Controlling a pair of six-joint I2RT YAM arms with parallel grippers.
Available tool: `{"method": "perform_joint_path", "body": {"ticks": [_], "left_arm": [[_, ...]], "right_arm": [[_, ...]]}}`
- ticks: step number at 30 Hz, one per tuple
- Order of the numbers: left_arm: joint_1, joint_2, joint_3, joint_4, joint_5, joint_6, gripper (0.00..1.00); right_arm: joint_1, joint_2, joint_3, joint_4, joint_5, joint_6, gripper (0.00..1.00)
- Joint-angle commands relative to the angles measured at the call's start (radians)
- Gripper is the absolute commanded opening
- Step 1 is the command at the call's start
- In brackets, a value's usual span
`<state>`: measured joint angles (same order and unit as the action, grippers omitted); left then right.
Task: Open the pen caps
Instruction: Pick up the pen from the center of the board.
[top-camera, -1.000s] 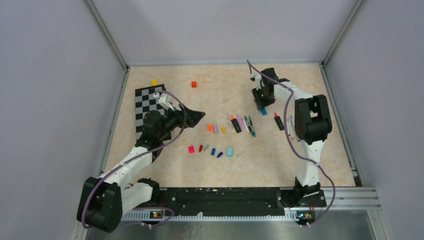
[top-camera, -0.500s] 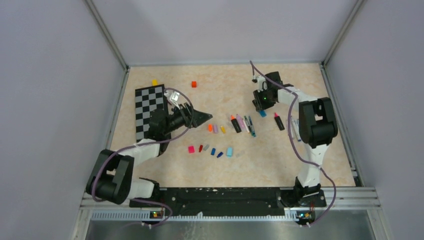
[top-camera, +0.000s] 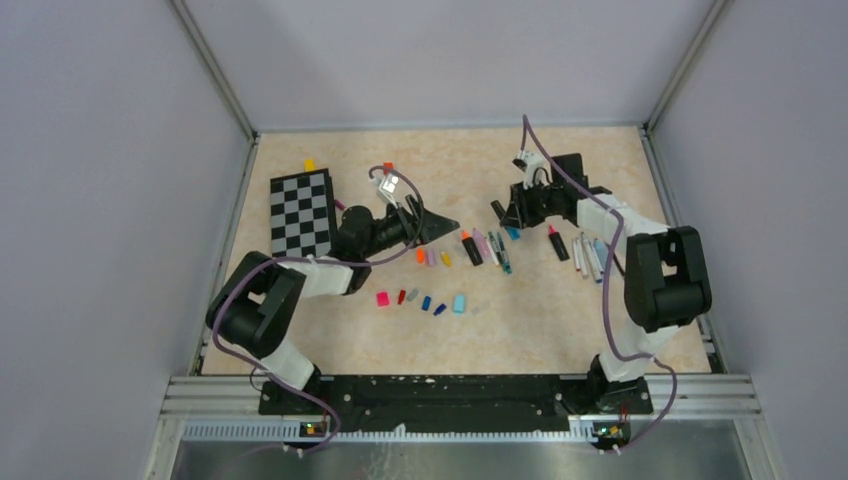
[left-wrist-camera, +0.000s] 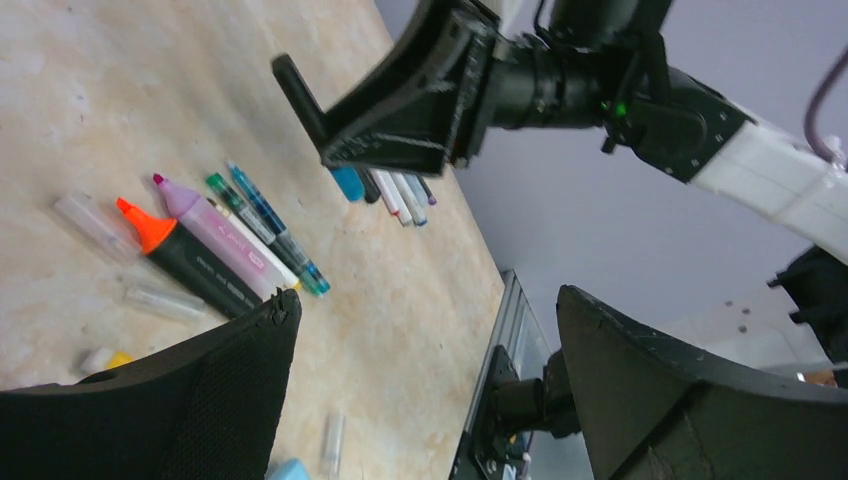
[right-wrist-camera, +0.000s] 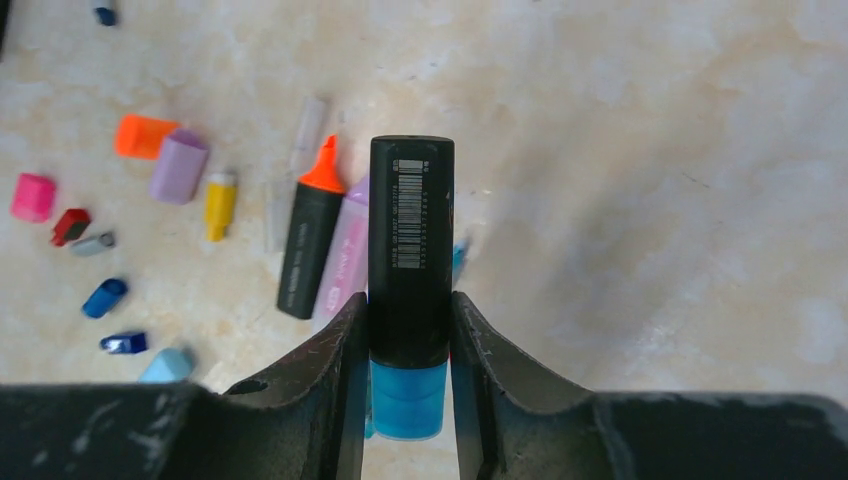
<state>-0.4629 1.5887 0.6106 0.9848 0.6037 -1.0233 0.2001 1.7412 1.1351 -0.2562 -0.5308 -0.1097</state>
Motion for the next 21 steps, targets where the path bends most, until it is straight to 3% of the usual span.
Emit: {"method": "perform_joint_path", "body": {"ticks": [1, 11, 21], "left_arm": [[-0.035, 0.069, 0.082, 0.004, -0.115, -0.014, 0.99], [-0.112, 0.190, 0.265, -0.134, -0.269, 0.016, 0.95], [-0.158, 0.238, 0.345, -0.259, -0.378, 0.024, 0.78]], "right_arm": [[-0.004, -0.108, -0.051, 0.104, -0.169, 0.043, 0.07], [0.057, -0.181, -0.101, 0.147, -0.212, 0.039, 0.06], [0.109, -0.199, -0.097, 0.140, -0.179, 0.015, 0.06]]}}
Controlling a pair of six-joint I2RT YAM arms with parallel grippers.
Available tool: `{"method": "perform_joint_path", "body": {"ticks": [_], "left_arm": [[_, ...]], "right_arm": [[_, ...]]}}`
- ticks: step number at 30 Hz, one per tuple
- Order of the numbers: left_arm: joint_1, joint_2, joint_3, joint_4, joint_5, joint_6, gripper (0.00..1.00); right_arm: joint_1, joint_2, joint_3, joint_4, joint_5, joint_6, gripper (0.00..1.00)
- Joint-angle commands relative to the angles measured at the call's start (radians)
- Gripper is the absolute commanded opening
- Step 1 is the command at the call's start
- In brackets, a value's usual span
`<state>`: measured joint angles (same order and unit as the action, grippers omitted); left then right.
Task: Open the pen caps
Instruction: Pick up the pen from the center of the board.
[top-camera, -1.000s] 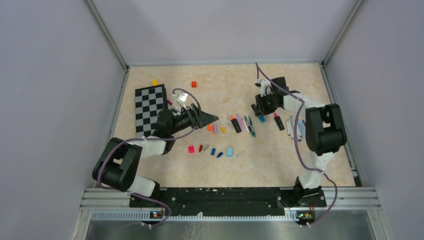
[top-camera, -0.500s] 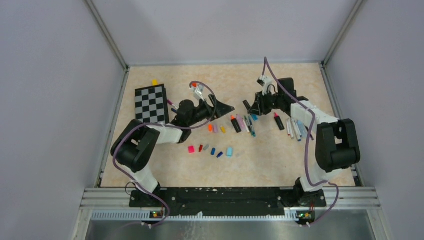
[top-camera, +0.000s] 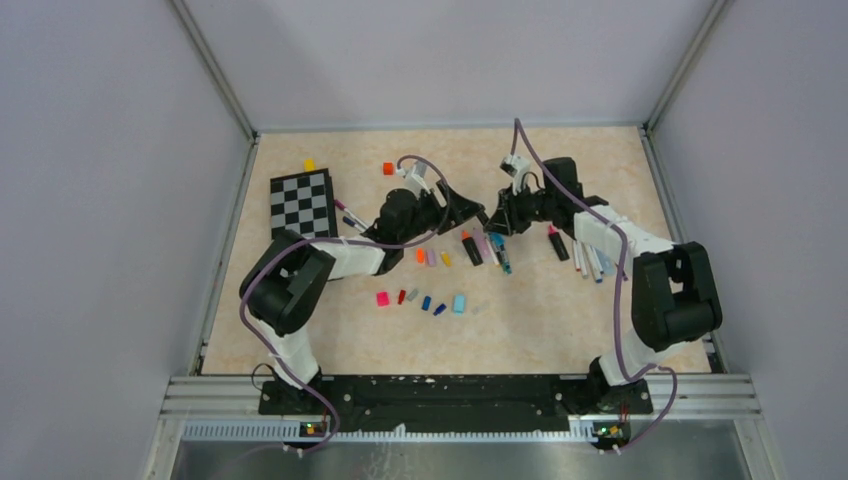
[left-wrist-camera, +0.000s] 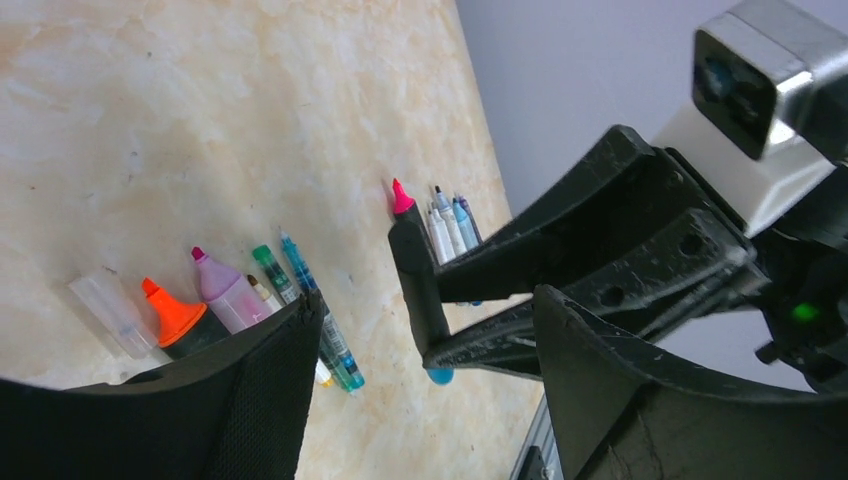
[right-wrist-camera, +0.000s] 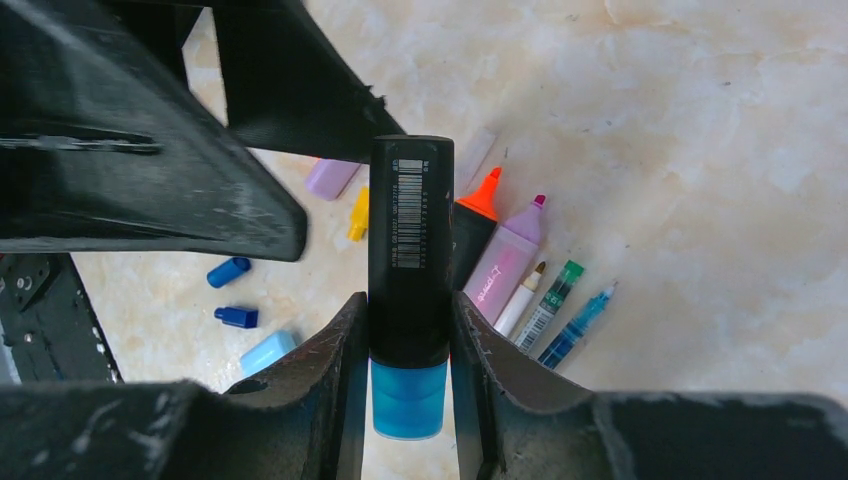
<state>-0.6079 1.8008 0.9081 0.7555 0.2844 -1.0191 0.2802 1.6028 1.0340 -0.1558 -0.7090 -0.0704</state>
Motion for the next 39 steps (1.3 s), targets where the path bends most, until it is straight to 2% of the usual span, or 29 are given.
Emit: {"method": "perform_joint_path", "body": {"ticks": [1, 3, 8, 11, 14, 18, 21, 25, 29, 32, 35, 37, 39], "left_arm": [[-0.016, 0.031, 0.056, -0.035, -0.062, 0.020, 0.78], [-0.024, 0.039, 0.070, -0.047, -0.073, 0.024, 0.76], [-0.036, 0.055, 0.095, -0.072, -0.083, 0.030, 0.65], [-0.044, 0.063, 0.104, -0.081, -0.076, 0.027, 0.49], [-0.049, 0.067, 0.105, -0.078, -0.069, 0.024, 0.36], [-0.051, 0.067, 0.097, -0.040, -0.047, 0.016, 0.11], [-0.049, 0.055, 0.080, 0.020, -0.021, 0.027, 0.00], [-0.034, 0.002, 0.028, 0.099, -0.004, 0.083, 0.00], [0.002, -0.073, -0.038, 0.179, 0.031, 0.142, 0.00], [0.029, -0.124, -0.085, 0.225, 0.080, 0.183, 0.00], [0.054, -0.170, -0.128, 0.261, 0.145, 0.211, 0.00], [0.066, -0.195, -0.156, 0.293, 0.198, 0.230, 0.00], [0.073, -0.219, -0.177, 0.316, 0.252, 0.249, 0.00]], "right_arm": [[0.034, -0.062, 0.004, 0.039, 0.004, -0.027, 0.06], [0.049, -0.066, 0.004, 0.039, 0.013, -0.033, 0.06], [0.075, -0.068, 0.006, 0.034, 0.055, -0.048, 0.06], [0.089, -0.067, 0.006, 0.031, 0.091, -0.058, 0.06], [0.098, -0.069, 0.008, 0.027, 0.118, -0.068, 0.06], [0.103, -0.072, 0.005, 0.029, 0.128, -0.071, 0.07], [0.103, -0.072, 0.010, 0.021, 0.115, -0.066, 0.14], [0.098, -0.071, 0.033, -0.043, 0.003, -0.130, 0.37], [0.080, -0.077, 0.058, -0.147, -0.127, -0.230, 0.67], [0.065, -0.089, 0.065, -0.201, -0.217, -0.295, 0.73], [0.054, -0.109, 0.057, -0.238, -0.298, -0.361, 0.75], [0.049, -0.137, 0.023, -0.212, -0.360, -0.386, 0.77], [0.049, -0.172, -0.039, -0.118, -0.408, -0.351, 0.82]]}}
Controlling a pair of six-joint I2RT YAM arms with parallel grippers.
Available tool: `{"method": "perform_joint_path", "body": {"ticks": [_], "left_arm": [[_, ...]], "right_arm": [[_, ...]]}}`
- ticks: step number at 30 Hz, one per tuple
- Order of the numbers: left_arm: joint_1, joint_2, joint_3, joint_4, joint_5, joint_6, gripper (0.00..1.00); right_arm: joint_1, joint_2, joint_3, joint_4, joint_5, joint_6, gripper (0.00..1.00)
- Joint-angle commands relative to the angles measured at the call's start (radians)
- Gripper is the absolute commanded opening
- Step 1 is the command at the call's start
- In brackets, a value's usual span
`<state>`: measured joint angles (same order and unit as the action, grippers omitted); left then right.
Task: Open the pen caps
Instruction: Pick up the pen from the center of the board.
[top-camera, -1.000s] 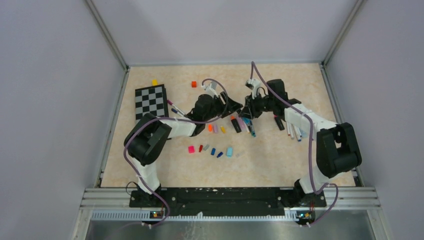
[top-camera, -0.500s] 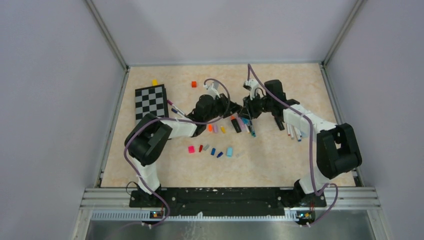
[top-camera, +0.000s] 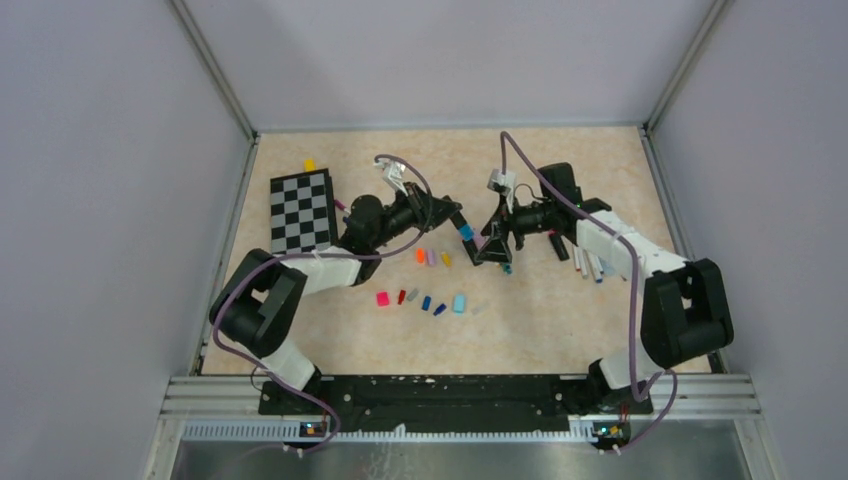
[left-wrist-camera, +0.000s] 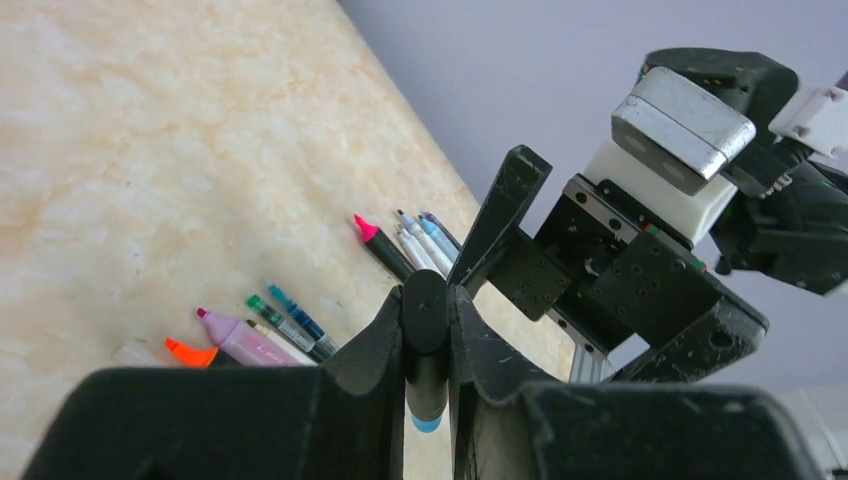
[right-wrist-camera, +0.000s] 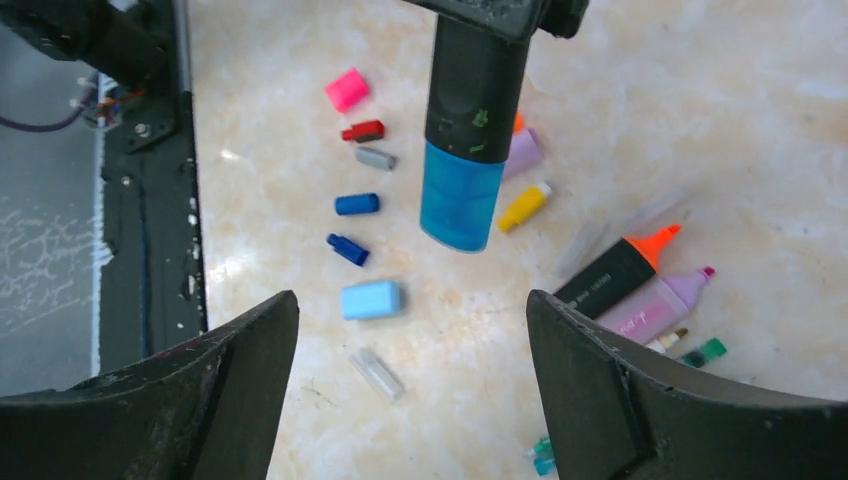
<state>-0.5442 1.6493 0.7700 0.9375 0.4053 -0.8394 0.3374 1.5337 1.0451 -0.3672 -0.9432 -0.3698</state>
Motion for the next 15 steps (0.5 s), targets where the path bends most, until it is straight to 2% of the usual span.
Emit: {"method": "perform_joint_path", "body": {"ticks": [1, 6, 9, 15], "left_arm": [[0.012, -0.081, -0.047, 0.141, 0.153, 0.078, 0.00], [0.011, -0.142, -0.080, 0.168, 0.257, 0.120, 0.00], [0.012, -0.172, -0.101, 0.182, 0.270, 0.127, 0.00], [0.010, -0.194, -0.121, 0.213, 0.290, 0.106, 0.00]], "right_arm": [[-0.009, -0.122, -0.086, 0.168, -0.195, -0.004, 0.83], [-0.005, -0.112, -0.118, 0.321, -0.287, 0.150, 0.85], [0.011, -0.093, -0.096, 0.330, -0.302, 0.166, 0.84], [0.055, -0.033, -0.047, 0.343, -0.338, 0.258, 0.72]]}}
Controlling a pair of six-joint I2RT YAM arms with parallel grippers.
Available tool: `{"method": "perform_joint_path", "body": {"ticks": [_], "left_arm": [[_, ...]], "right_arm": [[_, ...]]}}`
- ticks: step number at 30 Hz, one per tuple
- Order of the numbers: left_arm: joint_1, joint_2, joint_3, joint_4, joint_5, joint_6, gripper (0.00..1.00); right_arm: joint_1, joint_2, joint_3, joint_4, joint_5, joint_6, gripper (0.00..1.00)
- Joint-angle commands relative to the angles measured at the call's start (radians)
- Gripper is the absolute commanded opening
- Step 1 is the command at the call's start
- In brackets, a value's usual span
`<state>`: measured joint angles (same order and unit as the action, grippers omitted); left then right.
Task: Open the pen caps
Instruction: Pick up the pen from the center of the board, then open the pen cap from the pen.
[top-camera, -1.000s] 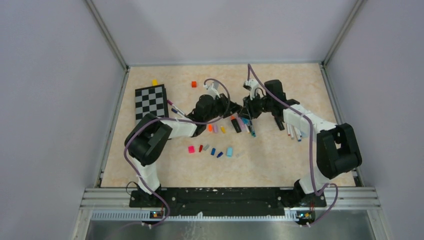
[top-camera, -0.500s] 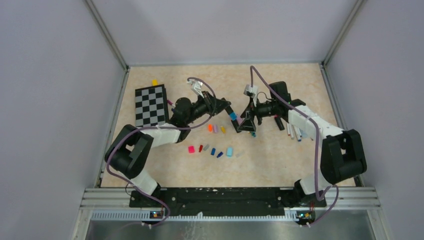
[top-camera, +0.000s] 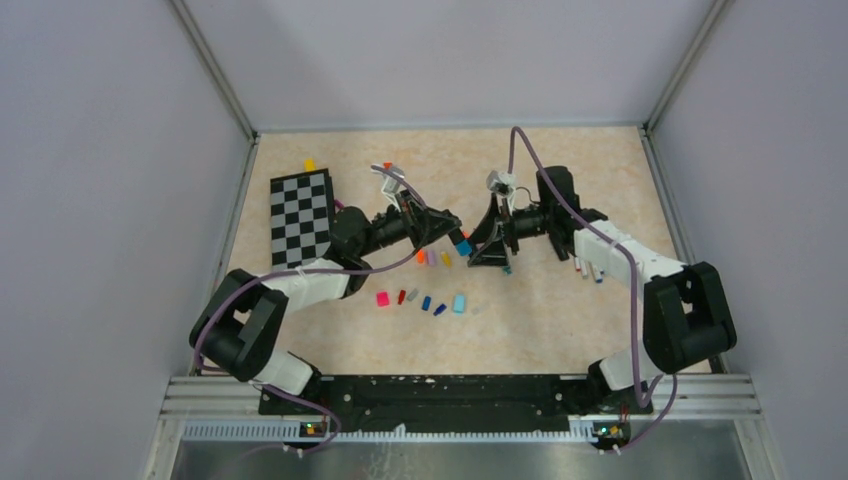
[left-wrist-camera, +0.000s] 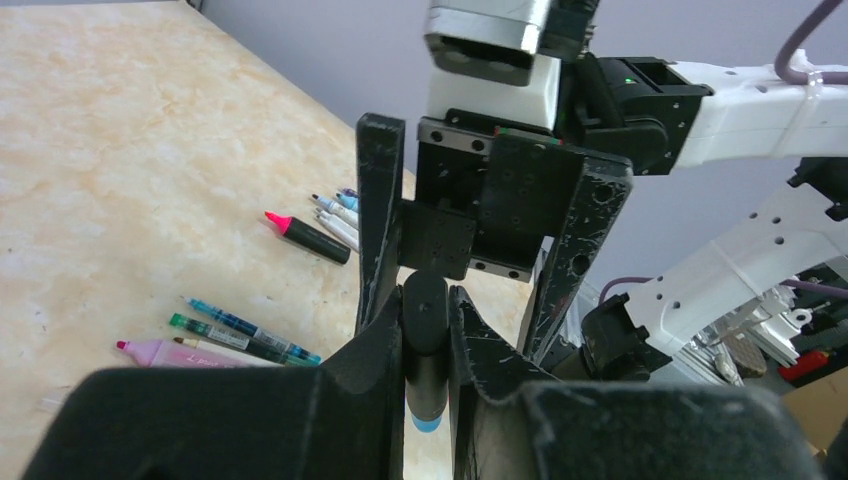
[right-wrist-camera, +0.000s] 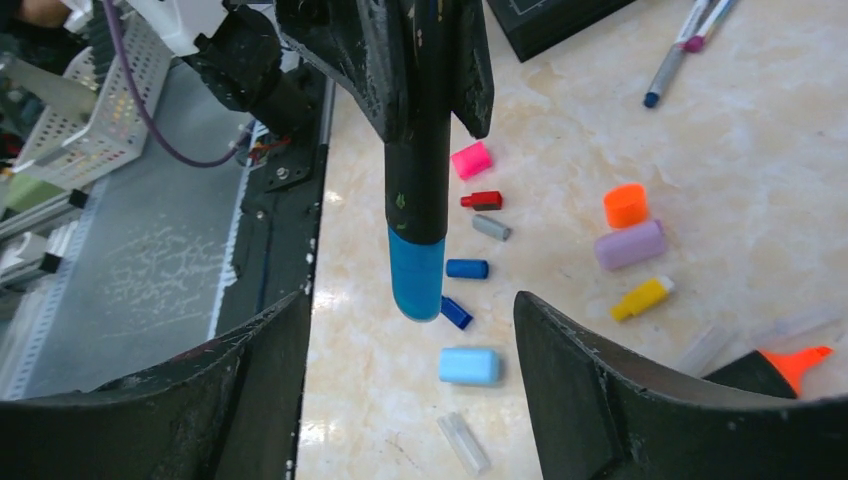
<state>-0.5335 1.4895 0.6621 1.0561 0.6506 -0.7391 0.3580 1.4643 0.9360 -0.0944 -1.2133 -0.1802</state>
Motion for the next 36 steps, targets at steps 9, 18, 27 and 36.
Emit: {"method": "perform_joint_path", "body": {"ticks": [9, 18, 27, 36], "left_arm": [[-0.001, -0.033, -0.019, 0.140, 0.059, -0.022, 0.00], [-0.002, -0.020, -0.022, 0.166, 0.058, -0.037, 0.00], [-0.001, -0.023, -0.029, 0.165, 0.054, -0.037, 0.00], [0.092, -0.087, -0.015, 0.179, 0.005, -0.086, 0.00]], "right_arm": [[0.059, 0.078, 0.081, 0.160, -0.094, 0.172, 0.44], [0.073, 0.082, 0.082, 0.171, -0.102, 0.215, 0.37], [0.081, 0.082, 0.081, 0.187, -0.124, 0.225, 0.10], [0.081, 0.109, 0.066, -0.032, -0.190, -0.034, 0.00]]}}
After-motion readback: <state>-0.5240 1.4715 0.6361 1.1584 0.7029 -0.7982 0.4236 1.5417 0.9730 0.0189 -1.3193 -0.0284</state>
